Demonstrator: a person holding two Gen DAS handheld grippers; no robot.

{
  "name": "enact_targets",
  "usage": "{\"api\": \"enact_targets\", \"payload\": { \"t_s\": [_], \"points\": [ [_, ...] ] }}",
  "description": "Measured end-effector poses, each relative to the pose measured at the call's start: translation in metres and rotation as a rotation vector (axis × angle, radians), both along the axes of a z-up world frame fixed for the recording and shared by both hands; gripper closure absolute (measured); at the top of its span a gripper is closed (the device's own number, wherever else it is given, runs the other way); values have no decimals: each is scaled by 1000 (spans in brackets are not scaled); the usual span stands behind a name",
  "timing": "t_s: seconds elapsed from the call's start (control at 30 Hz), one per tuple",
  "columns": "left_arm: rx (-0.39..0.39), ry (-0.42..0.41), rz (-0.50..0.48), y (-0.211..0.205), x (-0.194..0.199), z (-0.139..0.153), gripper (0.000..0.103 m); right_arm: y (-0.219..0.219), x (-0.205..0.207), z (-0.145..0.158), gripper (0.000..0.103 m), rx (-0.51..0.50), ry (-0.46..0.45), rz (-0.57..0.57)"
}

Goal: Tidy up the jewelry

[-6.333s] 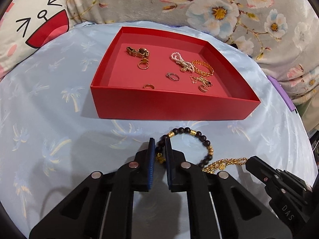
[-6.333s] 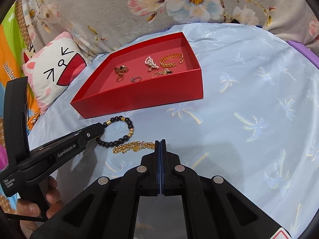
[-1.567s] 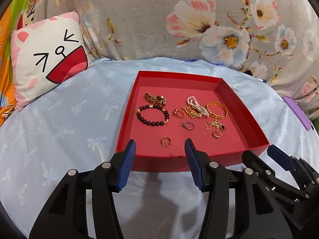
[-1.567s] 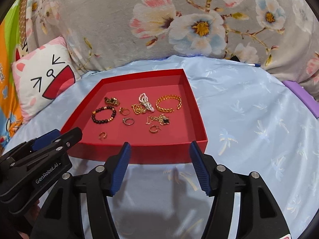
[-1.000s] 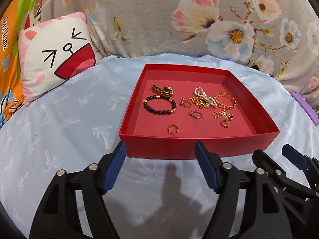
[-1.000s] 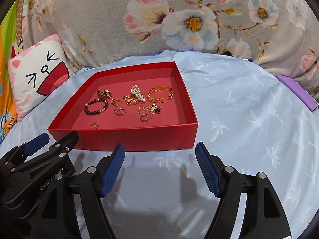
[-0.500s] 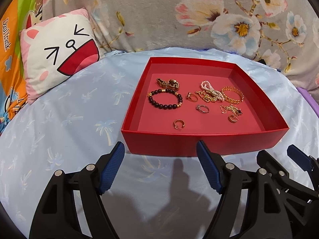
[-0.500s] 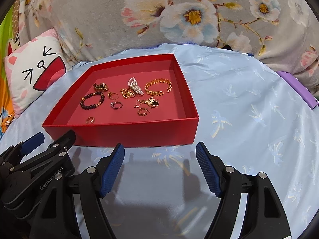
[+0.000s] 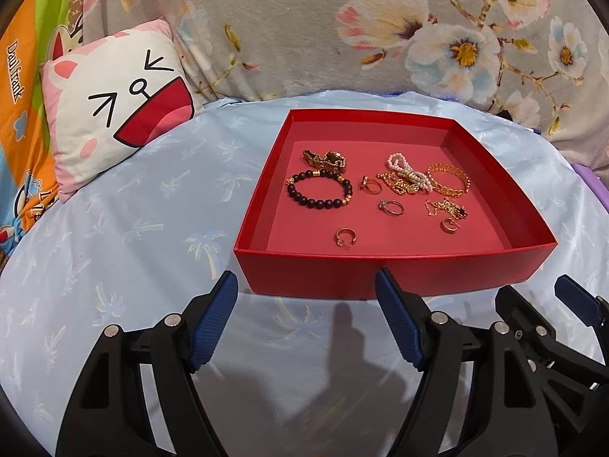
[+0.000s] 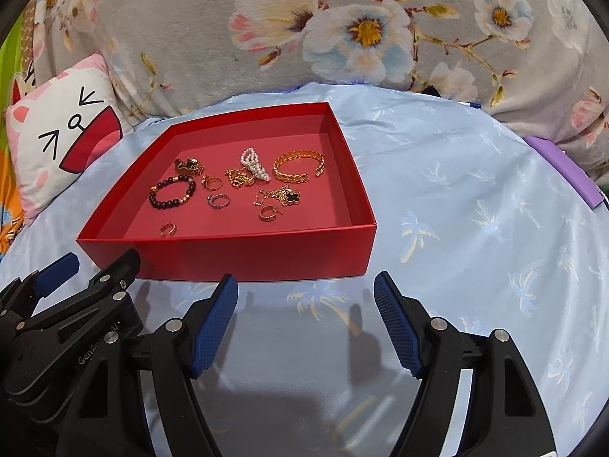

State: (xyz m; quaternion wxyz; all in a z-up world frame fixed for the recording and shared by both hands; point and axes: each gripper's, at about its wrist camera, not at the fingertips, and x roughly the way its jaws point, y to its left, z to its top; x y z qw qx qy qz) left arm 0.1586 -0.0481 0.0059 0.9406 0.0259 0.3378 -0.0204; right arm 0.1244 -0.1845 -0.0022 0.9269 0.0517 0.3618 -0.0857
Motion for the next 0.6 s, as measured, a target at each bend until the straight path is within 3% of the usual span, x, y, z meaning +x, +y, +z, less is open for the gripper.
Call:
{"api": "enact_targets", "payload": {
  "t_s": [0.6],
  "points": [
    [6,-3,4,0,-1,0,31,-1,0,0,30,-3,-1,-1]
  ]
}}
